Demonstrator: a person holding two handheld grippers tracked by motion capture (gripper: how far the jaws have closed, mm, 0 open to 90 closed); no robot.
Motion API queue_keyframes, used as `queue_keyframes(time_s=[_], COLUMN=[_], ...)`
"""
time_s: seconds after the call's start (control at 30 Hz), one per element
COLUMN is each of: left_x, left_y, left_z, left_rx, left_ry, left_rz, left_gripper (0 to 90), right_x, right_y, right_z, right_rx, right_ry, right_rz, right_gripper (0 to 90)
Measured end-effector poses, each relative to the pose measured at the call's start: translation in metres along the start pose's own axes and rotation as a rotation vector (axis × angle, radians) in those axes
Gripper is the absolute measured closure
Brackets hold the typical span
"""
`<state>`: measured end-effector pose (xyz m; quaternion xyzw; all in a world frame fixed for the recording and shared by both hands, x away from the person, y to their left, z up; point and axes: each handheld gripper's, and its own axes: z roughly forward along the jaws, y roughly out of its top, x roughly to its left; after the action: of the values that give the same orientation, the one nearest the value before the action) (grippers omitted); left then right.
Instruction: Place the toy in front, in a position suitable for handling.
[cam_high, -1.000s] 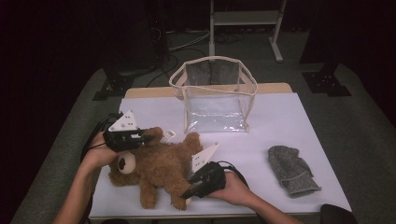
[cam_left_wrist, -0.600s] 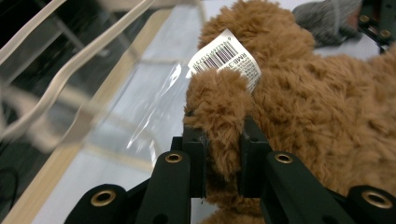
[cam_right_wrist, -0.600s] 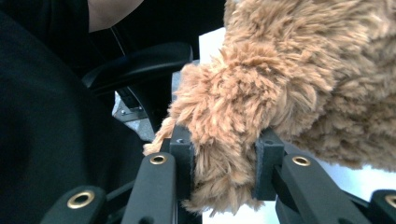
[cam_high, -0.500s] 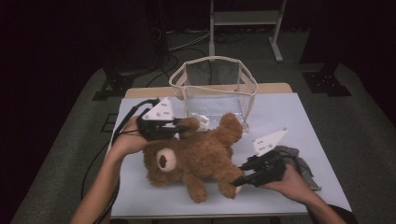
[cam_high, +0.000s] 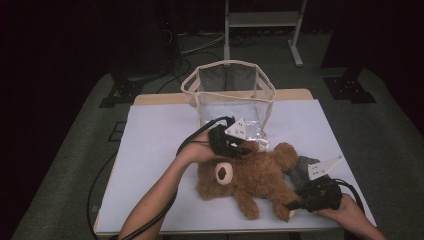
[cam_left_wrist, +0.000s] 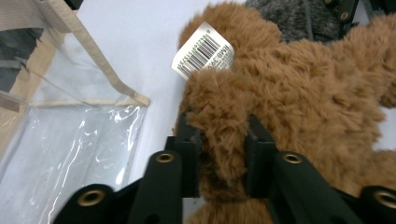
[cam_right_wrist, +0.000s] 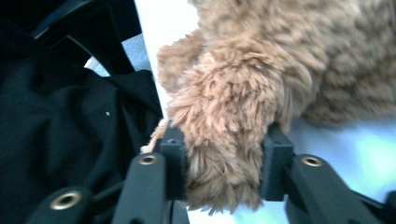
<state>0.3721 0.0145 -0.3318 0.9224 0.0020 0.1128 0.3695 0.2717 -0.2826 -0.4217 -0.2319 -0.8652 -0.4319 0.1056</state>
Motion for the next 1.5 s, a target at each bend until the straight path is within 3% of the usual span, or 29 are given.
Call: queue_keyframes(time_s=[0.03, 0.07, 0.13, 0.17, 0.2, 0.23, 0.33, 0.5, 0.6, 0.63, 0.67, 0.77, 0.9, 1.0, 1.1, 1.2, 1.27, 1.5], left_x=[0.000, 0.001, 0.001, 0.000, -0.001, -0.001, -0.007, -0.022, -0.031, -0.036, -0.036, -0.043, -0.050, -0.054, -0.058, -0.059, -0.060, -0.059], left_y=[0.000, -0.001, -0.003, -0.005, -0.009, -0.009, -0.023, -0.041, -0.058, -0.069, -0.069, -0.088, -0.105, -0.114, -0.119, -0.120, -0.119, -0.121], left_z=[0.000, -0.004, -0.008, -0.012, -0.021, -0.021, -0.042, -0.055, -0.062, -0.064, -0.064, -0.065, -0.057, -0.041, -0.030, -0.030, -0.032, -0.039], left_rx=[-0.005, -0.001, 0.003, 0.001, -0.014, -0.014, -0.061, -0.072, -0.070, -0.081, -0.081, -0.074, -0.049, -0.020, -0.007, -0.025, -0.017, -0.022], left_ry=[0.004, 0.017, 0.018, 0.030, 0.041, 0.041, 0.053, 0.050, 0.066, 0.074, 0.074, 0.075, 0.072, 0.111, 0.136, 0.162, 0.163, 0.157], left_rz=[-0.001, 0.001, -0.005, -0.004, -0.011, -0.011, -0.039, -0.048, -0.067, -0.087, -0.087, -0.113, -0.115, -0.123, -0.108, -0.126, -0.118, -0.125], left_gripper=[66.5, 57.1, 52.9, 44.0, 42.4, 40.8, 38.2, 34.1, 28.9, 24.9, 24.0, 19.1, 16.2, 9.2, 10.7, 29.6, 36.0, 43.2], right_x=[-0.002, -0.001, 0.000, 0.002, 0.003, 0.002, 0.001, -0.003, -0.010, -0.016, -0.018, -0.023, -0.026, -0.029, -0.033, -0.037, -0.039, -0.040], right_y=[-0.001, 0.001, 0.002, 0.007, 0.008, 0.010, 0.017, 0.032, 0.040, 0.044, 0.045, 0.047, 0.049, 0.050, 0.051, 0.053, 0.055, 0.061], right_z=[0.000, -0.001, -0.002, -0.010, -0.013, -0.016, -0.020, 0.001, 0.013, 0.014, 0.014, 0.014, 0.015, 0.017, 0.020, 0.023, 0.024, 0.023], right_rx=[-0.001, 0.016, 0.019, 0.000, -0.013, -0.034, -0.112, -0.054, -0.033, -0.036, -0.034, -0.032, -0.026, -0.029, -0.045, -0.047, -0.053, -0.064], right_ry=[-0.008, -0.023, -0.023, -0.038, -0.046, -0.056, -0.100, -0.210, -0.200, -0.194, -0.188, -0.173, -0.175, -0.171, -0.150, -0.122, -0.102, -0.050], right_rz=[0.006, -0.005, -0.001, 0.001, 0.000, 0.000, 0.005, -0.085, -0.092, -0.085, -0.078, -0.065, -0.066, -0.073, -0.067, -0.065, -0.066, -0.053], right_gripper=[56.1, 46.0, 42.1, 36.3, 34.8, 34.6, 36.2, 39.7, 38.6, 37.8, 37.6, 36.9, 36.6, 37.1, 40.0, 51.0, 58.7, 64.2])
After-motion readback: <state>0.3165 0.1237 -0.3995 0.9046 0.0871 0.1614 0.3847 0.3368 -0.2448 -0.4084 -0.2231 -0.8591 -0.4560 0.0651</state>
